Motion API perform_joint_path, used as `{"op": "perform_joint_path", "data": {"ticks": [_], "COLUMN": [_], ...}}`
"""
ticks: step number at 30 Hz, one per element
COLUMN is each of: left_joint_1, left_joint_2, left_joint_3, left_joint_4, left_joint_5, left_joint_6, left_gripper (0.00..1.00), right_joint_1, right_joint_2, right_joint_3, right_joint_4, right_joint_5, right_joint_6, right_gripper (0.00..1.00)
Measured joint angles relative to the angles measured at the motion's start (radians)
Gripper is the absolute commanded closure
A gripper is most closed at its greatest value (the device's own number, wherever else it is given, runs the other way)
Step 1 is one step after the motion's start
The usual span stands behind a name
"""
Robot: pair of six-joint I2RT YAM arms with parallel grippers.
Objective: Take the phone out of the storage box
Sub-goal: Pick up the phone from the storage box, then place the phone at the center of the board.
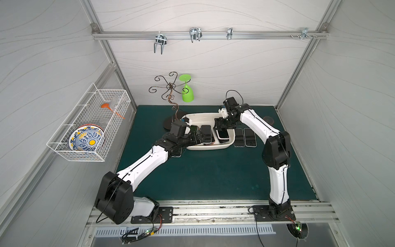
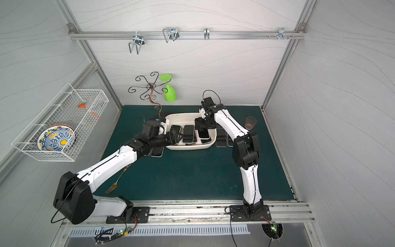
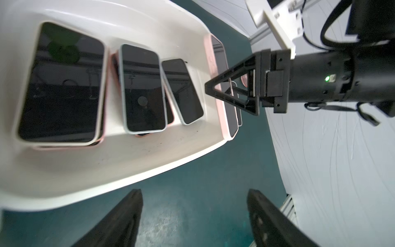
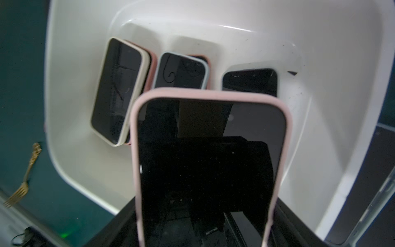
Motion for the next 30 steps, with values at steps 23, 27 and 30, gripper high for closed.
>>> {"op": "perform_joint_path", "data": {"ticks": [23, 27, 30], "left_joint_1": [-0.187, -0.196, -0.196], "left_joint_2": [0.226, 0.216, 0.201], "left_joint_3": [0.054, 0.053, 0.047], "left_joint_4": [0.263, 0.270, 0.269], "left_joint_5": [-0.076, -0.087, -0.097], "left_joint_6": [-0.238, -0.256, -0.275], "left_gripper": [0.70, 0.83, 0.91], "right_joint_1": [0.045, 0.044, 0.038], "right_joint_2": [-0.245, -0.245, -0.245], "right_joint_3": [-0.262, -0.272, -0.275], "right_joint_4": [0.076, 0.091, 0.107], "right_joint_5": [-0.103, -0.144, -0.182], "right_joint_6": [0.126, 0.135, 0.137], "right_gripper": [0.40, 0.38, 0.33]}}
